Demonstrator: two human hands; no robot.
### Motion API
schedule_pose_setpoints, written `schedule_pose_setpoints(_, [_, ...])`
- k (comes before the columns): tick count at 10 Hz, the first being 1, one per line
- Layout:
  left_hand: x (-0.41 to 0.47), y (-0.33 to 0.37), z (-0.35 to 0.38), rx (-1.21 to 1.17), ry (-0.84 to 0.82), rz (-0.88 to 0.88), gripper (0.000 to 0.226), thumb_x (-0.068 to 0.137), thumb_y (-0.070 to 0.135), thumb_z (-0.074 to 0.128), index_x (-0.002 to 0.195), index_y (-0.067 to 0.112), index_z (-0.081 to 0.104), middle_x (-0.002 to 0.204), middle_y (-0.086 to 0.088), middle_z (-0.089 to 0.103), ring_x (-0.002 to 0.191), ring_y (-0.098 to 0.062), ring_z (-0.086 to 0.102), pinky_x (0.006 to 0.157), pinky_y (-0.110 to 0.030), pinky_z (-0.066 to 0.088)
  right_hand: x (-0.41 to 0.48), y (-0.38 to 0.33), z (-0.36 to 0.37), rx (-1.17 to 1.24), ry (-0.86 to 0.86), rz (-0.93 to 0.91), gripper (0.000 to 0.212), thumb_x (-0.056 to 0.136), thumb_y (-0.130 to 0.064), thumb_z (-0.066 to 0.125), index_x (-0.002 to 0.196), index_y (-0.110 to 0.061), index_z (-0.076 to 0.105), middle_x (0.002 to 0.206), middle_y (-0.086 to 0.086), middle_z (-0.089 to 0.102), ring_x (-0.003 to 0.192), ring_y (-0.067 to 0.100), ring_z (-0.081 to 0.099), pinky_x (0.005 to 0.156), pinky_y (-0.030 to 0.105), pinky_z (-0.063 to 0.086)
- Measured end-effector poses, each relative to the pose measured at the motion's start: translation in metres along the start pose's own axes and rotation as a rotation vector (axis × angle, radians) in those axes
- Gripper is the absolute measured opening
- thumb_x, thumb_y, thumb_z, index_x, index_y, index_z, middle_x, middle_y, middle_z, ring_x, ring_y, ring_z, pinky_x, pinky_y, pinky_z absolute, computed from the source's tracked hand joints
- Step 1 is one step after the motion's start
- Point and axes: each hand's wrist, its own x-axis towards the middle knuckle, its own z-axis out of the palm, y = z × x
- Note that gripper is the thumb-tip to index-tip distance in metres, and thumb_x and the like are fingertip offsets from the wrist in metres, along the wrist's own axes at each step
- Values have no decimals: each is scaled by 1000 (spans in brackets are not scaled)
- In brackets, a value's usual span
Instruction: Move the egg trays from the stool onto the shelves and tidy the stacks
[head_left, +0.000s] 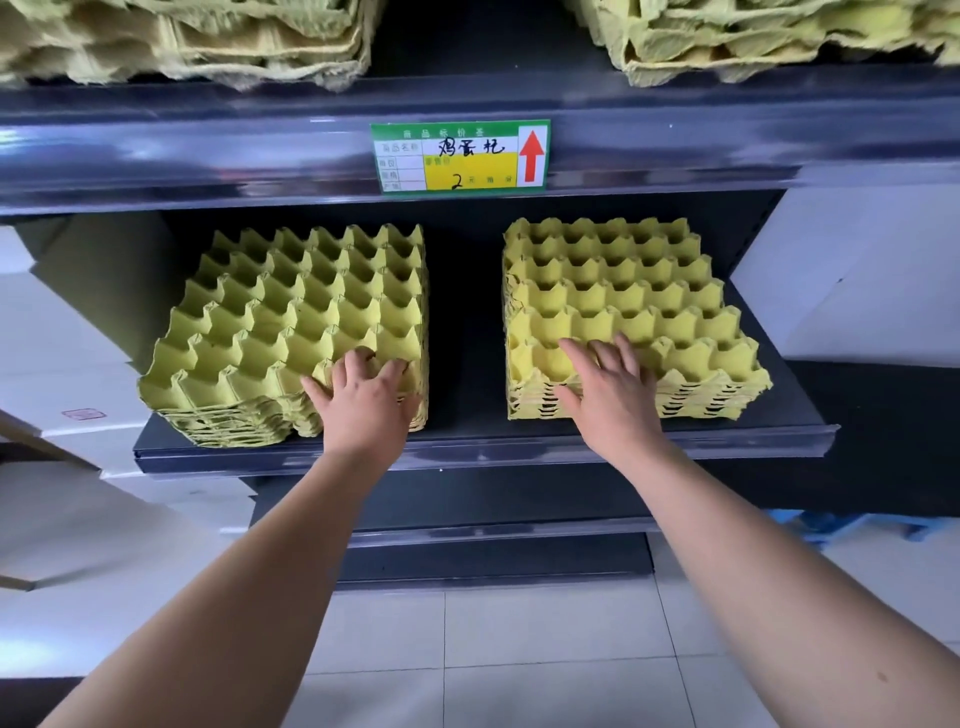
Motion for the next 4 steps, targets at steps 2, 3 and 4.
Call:
schedule_pose_setpoints(2, [-5,-3,-11,-6,-50,28,50,95,46,46,142,32,35,148,-10,29,137,-31,25,114,-58,12,1,-2,-19,34,-140,2,55,96,-36,47,146,-28,26,152,6,27,145,29,8,108,56,25])
schedule_pose_setpoints(3, [-23,-8,-34,-75,-34,74,52,95,44,49,143,30,36,147,-5,36,132,-30,36,110,-48,30,-13,-6,-40,53,-136,-25,48,95,-35,50,139,-15,43,148,11,37,137,29,31,110,46,30])
schedule_pose_setpoints(4, [-51,-19,-59,-141,-24,95,48,95,43,49,140,25,45,140,-3,48,118,-29,52,96,-40,43,-36,-5,-74,154,-100,21,40,94,-37,52,126,-13,57,130,6,56,115,25,54,95,39,45])
